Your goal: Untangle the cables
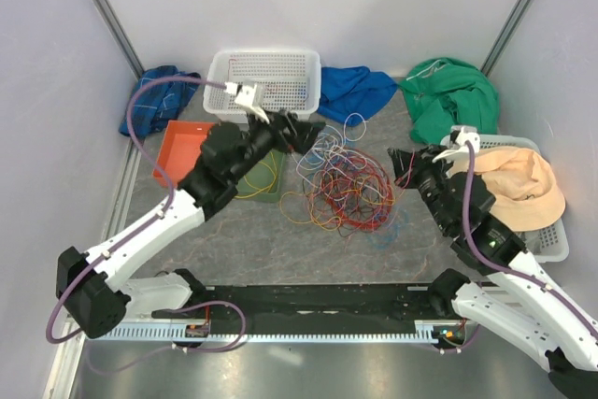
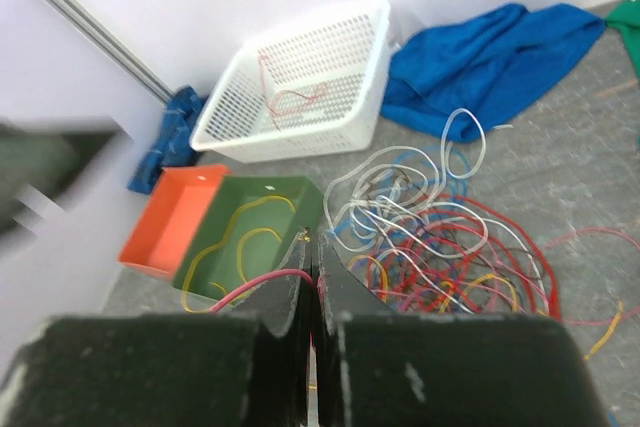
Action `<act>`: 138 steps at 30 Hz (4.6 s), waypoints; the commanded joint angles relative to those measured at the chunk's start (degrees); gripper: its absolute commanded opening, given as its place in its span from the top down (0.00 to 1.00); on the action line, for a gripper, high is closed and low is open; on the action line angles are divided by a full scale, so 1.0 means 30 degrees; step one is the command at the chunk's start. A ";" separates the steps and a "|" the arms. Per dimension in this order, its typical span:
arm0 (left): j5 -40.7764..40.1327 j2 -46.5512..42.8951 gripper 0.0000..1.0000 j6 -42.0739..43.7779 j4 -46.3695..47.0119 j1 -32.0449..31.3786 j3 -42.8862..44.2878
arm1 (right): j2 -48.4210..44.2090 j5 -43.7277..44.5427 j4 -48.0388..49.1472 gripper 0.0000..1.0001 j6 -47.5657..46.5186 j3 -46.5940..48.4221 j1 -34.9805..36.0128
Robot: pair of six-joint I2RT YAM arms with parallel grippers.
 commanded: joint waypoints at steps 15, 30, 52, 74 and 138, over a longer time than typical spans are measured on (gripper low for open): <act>0.5891 0.1975 0.00 0.1311 1.4828 -0.5692 -0.7963 | 0.1248 -0.1754 -0.1376 1.00 0.3009 0.3004 0.0059; 0.7296 0.8775 0.26 0.0287 1.8521 -0.5810 -0.4242 | 0.0692 -0.3134 -0.1727 1.00 0.3361 0.2566 0.0059; 0.2439 0.2275 0.98 0.0609 -0.1279 -0.1125 0.3867 | -0.2267 0.1608 -0.5301 0.02 0.2540 0.1072 0.0059; -0.0289 1.2875 0.98 0.1430 -0.4045 0.5555 2.2918 | -0.0950 0.0910 -0.3223 0.02 0.2158 -0.0919 0.0088; 0.3728 2.0554 0.00 -0.3345 -1.5080 1.0391 2.5027 | 0.4050 -0.1667 0.2078 0.02 0.3127 -0.2389 0.0059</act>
